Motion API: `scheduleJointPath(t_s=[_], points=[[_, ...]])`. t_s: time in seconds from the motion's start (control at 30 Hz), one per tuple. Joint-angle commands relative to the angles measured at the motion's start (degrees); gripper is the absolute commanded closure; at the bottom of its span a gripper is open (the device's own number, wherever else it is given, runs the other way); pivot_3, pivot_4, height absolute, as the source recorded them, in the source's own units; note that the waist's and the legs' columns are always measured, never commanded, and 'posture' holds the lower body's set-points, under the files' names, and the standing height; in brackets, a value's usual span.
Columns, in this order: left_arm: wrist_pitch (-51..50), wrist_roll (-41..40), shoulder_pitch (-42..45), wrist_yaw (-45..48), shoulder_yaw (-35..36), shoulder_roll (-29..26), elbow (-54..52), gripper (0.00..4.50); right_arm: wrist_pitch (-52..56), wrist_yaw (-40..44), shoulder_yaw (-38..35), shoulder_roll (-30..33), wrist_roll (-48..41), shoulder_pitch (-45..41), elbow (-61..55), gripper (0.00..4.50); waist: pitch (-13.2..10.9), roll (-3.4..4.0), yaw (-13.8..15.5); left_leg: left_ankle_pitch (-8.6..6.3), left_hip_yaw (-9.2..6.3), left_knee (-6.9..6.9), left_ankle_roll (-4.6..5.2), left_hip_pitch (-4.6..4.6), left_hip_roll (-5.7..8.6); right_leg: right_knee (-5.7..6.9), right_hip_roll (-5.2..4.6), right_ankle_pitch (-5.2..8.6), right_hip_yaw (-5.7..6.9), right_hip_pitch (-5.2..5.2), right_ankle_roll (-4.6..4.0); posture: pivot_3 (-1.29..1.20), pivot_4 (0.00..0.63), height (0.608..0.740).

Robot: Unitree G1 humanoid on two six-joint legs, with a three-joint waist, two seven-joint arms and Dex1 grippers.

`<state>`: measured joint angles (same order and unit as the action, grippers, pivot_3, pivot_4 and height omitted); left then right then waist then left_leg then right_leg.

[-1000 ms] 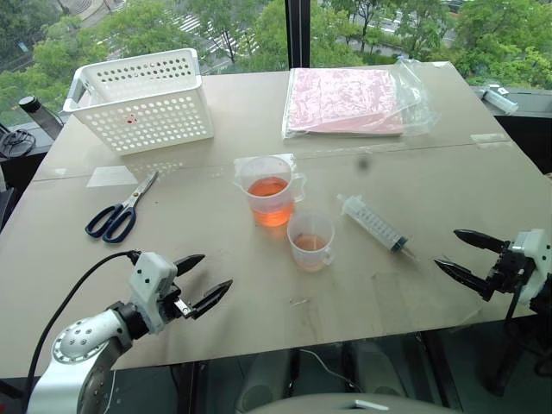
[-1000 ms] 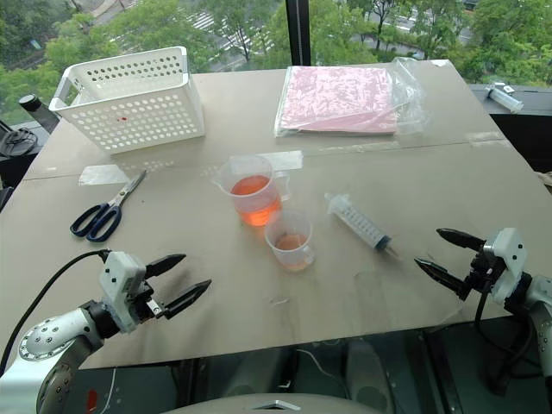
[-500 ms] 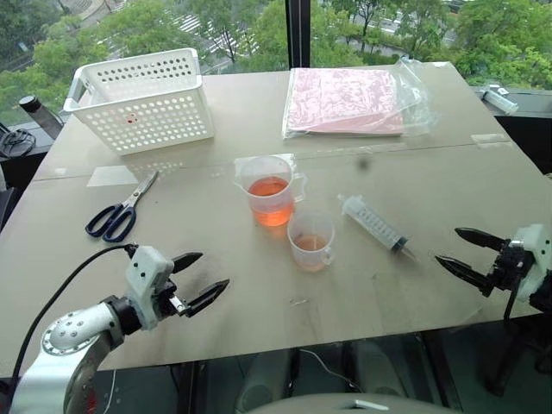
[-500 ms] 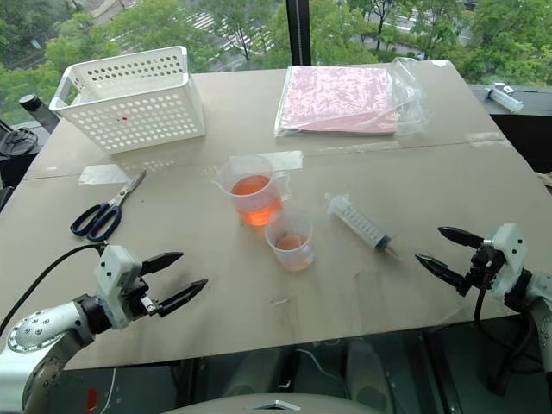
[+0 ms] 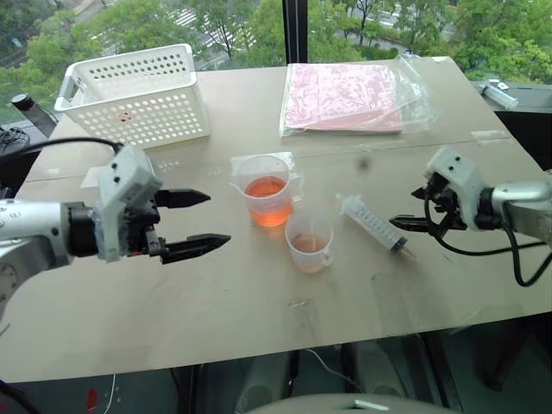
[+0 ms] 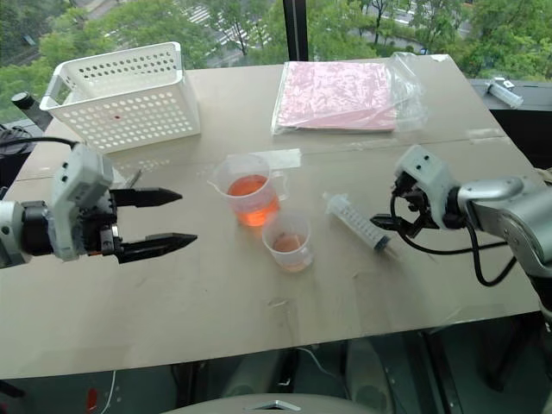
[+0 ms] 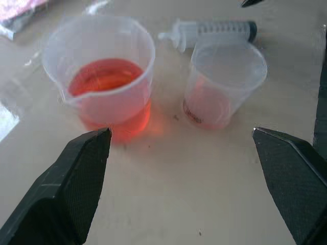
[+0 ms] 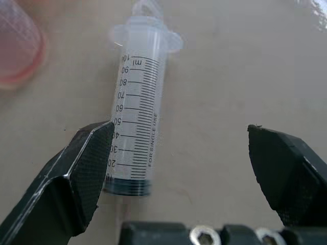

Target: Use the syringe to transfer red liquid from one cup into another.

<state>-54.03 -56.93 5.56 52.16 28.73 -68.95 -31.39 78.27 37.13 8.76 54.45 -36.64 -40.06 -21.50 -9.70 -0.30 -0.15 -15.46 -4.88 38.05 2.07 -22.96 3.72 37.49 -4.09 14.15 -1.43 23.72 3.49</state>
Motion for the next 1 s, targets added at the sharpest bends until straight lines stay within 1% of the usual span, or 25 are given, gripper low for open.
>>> scheduleJointPath(t_s=[0.03, 0.1, 0.17, 0.23, 0.37, 0.47, 0.53, 0.67, 0.8, 1.0], points=[[-3.8, -6.5, 2.6, -0.4, 1.9, -1.0, -1.1, 0.00, 12.1, 0.2, 5.6, -3.1, -1.4, -10.0, 2.4, 0.04, 0.0, -0.01, -0.5, 0.00, 0.00, -0.01, 0.00, -0.01, 0.00, -0.02, 0.00, 0.00, -0.01, 0.01, 0.00, 0.00, 0.150, 0.740], [-4.6, -7.0, 2.7, -0.7, 2.1, -0.9, -1.4, 0.00, 14.1, 0.0, 9.5, -5.0, -1.6, -14.7, 6.3, 0.04, 0.0, -0.02, -1.0, 0.00, 0.05, -0.02, -0.01, -0.09, 0.00, -0.05, 0.02, 0.00, -0.02, 0.13, 0.01, 0.00, 0.150, 0.740], [-3.8, -4.7, 1.6, -0.1, 2.1, -1.2, -2.4, 0.00, 14.2, -0.8, 13.3, -7.0, -1.5, -18.9, 11.7, 0.04, 0.0, -0.02, -1.0, 0.00, 0.10, -0.07, -0.01, -0.05, 0.01, -0.07, 0.02, 0.00, -0.02, 0.13, 0.01, 0.00, 0.150, 0.740], [-3.2, -3.8, 1.3, -0.1, 2.1, -1.1, -3.0, 0.00, 14.2, -2.1, 15.4, -9.1, -1.7, -21.8, 16.6, 0.04, 0.0, -0.03, -1.0, 0.01, 0.11, -0.08, -0.01, -0.03, 0.01, -0.06, 0.02, 0.00, -0.03, 0.13, 0.01, 0.00, 0.150, 0.740], [-2.0, -6.1, 2.5, -0.1, 3.9, 0.1, -5.9, 0.00, 14.2, -2.2, 21.9, -11.8, -3.8, -27.9, 21.8, 0.04, 0.0, -0.03, -0.8, 0.01, 0.10, -0.10, -0.02, -0.09, 0.02, -0.02, 0.01, -0.01, -0.04, 0.24, 0.00, 0.00, 0.150, 0.740], [-1.9, -5.8, 2.1, -1.0, 4.6, 0.1, -7.0, 0.00, 14.2, -2.9, 24.5, -14.7, -3.6, -30.4, 24.0, 0.04, 0.0, -0.03, -0.9, 0.01, 0.12, -0.10, -0.02, -0.17, 0.02, -0.02, 0.01, -0.01, -0.10, 0.34, 0.00, 0.00, 0.150, 0.740], [-2.1, -6.3, 2.0, -1.9, 4.7, 0.4, -7.6, 0.00, 14.2, -3.5, 25.7, -17.7, -2.0, -31.4, 25.9, 0.04, 0.0, -0.03, -1.0, 0.01, 0.14, -0.13, -0.03, -0.16, 0.02, 0.00, 0.02, -0.01, -0.09, 0.37, 0.00, 0.00, 0.150, 0.740], [-2.0, -6.5, 1.7, -2.5, 4.6, 0.6, -8.5, 0.00, 14.2, -3.4, 27.3, -21.5, 1.0, -32.7, 29.6, 0.04, 0.0, -0.03, -1.0, 0.02, 0.18, -0.13, -0.04, -0.19, 0.02, 0.14, 0.03, -0.01, -0.10, 0.48, 0.00, 0.00, 0.150, 0.740], [-1.5, -7.3, 2.4, -3.7, 3.9, 1.2, -8.7, 0.00, 10.3, -3.3, 29.8, -25.5, 5.8, -33.9, 34.6, 0.04, 0.0, -0.03, -1.0, 0.02, 0.20, -0.12, -0.04, -0.20, 0.05, 0.14, 0.03, -0.01, -0.09, 0.50, 0.00, 0.00, 0.150, 0.740], [-0.9, -7.0, 2.2, -4.3, 3.2, 1.7, -9.2, 0.00, 7.5, -1.4, 31.7, -27.6, 10.3, -35.0, 39.3, 0.04, 0.0, -0.03, -1.3, 0.03, 0.24, -0.12, -0.04, -0.26, 0.05, 0.24, 0.04, -0.01, -0.10, 0.62, 0.00, 0.00, 0.150, 0.740]])
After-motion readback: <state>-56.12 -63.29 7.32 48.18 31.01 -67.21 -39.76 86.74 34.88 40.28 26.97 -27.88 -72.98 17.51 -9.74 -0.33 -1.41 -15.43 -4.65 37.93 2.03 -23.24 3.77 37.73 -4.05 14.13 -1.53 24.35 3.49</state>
